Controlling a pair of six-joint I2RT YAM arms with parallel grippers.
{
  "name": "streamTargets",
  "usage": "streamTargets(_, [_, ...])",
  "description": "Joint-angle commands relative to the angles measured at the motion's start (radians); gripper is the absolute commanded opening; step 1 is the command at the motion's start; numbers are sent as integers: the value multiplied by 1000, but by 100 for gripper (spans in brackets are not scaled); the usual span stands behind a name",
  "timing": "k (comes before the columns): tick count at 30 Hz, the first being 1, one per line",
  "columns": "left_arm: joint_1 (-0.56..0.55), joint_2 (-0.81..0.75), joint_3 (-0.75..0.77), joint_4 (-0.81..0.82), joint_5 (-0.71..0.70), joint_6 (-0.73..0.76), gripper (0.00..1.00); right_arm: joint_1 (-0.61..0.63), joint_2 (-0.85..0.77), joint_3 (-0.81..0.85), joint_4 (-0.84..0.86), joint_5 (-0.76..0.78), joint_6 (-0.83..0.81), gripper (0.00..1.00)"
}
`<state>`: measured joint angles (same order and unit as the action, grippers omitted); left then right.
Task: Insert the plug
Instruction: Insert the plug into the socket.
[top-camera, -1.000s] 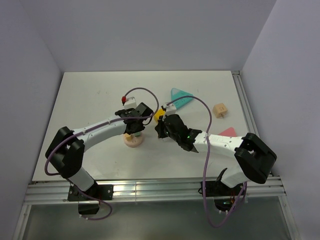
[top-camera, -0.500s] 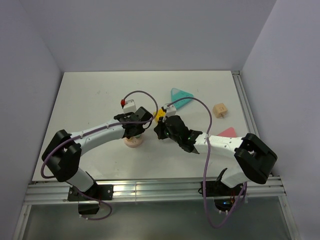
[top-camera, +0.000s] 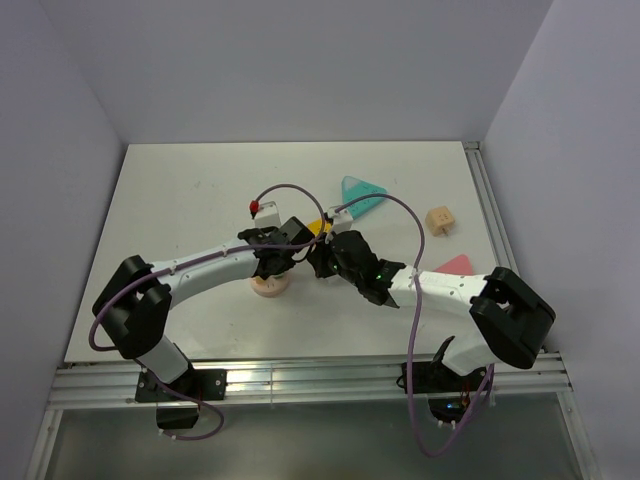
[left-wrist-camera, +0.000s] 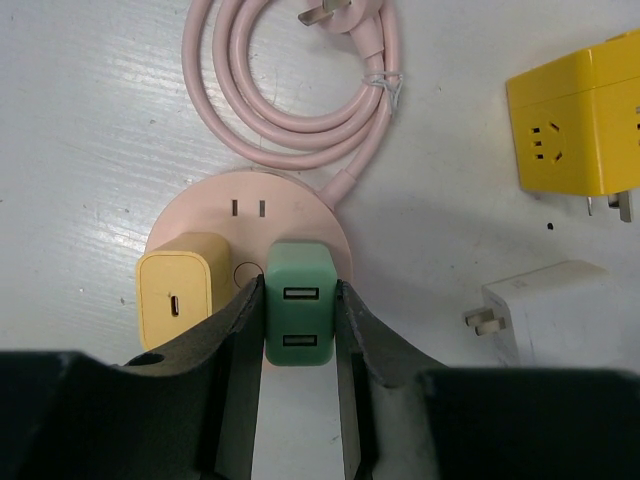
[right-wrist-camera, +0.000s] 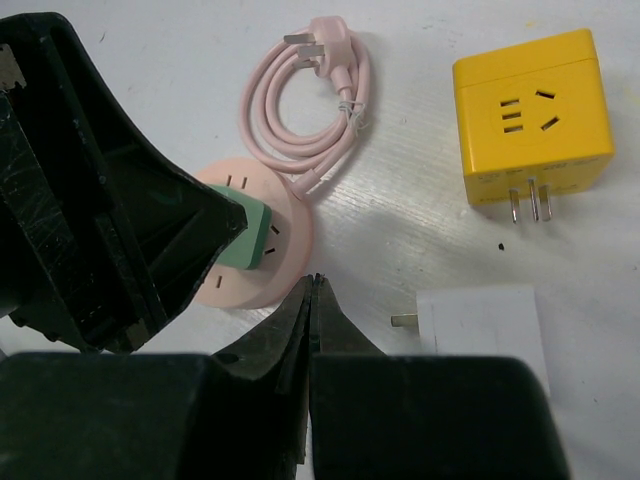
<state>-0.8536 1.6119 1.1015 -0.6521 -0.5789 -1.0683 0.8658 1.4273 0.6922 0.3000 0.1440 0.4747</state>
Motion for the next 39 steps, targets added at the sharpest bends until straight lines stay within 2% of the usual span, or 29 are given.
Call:
streamTargets(1, [-4,36,-40,-55,60,-25,0,-8,-39,-16,39,8,1,0])
streamTargets(6, [17,5,-140,40,119,-18,0,-8,-42,-17,36,12,-1,0])
streamTargets(21, [-1,17,-83,-35,65,-28,0,-8,-57,-31,59,-4,-1,0])
streamTargets(24, [-1,16,-88,-23,82,-24,0,-7,-74,-55,96,-26,4,0])
streamTargets(28, [-1,26,-91,3,119,-4,0,-2,-134,-147,252,-41,53,0])
streamTargets(32, [-1,22,-89,14,136,-1,0,54,-179,-258,373,38,120,0])
streamTargets(35, [-1,11,-94,17,146,4,0,119,-179,-270,406,132,151,0])
streamTargets(39, [-1,8,-97,17,149,5,0,148,-127,-273,473,163,228,0])
